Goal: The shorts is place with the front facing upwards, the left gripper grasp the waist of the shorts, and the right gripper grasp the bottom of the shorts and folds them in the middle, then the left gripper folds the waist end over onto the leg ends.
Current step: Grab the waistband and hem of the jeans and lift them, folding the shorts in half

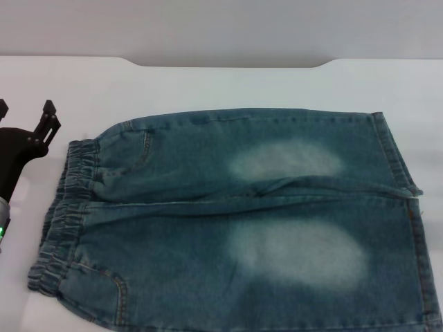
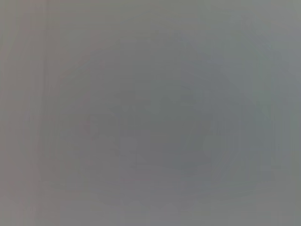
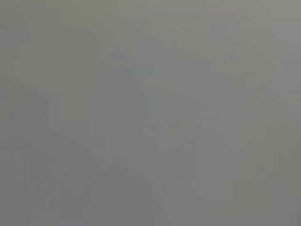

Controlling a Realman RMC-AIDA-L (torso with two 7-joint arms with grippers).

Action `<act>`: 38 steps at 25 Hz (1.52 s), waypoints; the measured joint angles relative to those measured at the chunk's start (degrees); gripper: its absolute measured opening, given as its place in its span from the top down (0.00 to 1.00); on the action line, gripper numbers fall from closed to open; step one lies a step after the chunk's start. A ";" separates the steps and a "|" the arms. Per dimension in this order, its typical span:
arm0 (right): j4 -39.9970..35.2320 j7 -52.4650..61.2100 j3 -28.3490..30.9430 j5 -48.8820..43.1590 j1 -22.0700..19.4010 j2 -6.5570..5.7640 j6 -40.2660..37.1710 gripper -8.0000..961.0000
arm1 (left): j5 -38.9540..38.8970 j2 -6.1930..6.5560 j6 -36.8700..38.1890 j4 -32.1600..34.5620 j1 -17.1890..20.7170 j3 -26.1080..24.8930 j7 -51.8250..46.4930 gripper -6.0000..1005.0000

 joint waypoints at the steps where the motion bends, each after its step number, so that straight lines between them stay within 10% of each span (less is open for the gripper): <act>1: -0.18 0.03 0.00 0.01 -0.04 0.00 0.00 0.46 | 0.40 -0.01 0.54 -0.10 0.15 0.00 -0.01 0.17; 16: -0.23 2.01 0.01 -0.39 -1.56 0.15 0.27 0.46 | 5.66 0.34 4.51 -1.07 2.69 0.40 -5.11 0.17; 21: 0.00 2.90 -0.37 -0.68 -2.36 0.17 0.97 0.46 | 10.38 0.62 6.30 4.47 4.06 0.84 -16.93 0.17; 26: 0.01 3.68 -0.63 -1.18 -2.75 0.14 4.08 0.46 | 18.59 1.00 8.32 23.47 2.75 8.04 -48.37 0.18; 30: -0.11 4.69 -0.78 -1.20 -2.70 0.06 5.86 0.46 | 24.31 4.38 7.31 38.97 -0.62 18.73 -72.25 0.19; 35: 0.03 4.75 -0.86 -1.20 -2.25 0.14 6.91 0.46 | 40.66 13.67 17.83 55.18 -5.68 27.45 -100.63 0.21; 38: 0.05 4.75 -0.70 -1.19 -2.31 0.18 7.29 0.46 | 50.73 14.21 22.80 68.11 -3.76 24.92 -111.89 0.22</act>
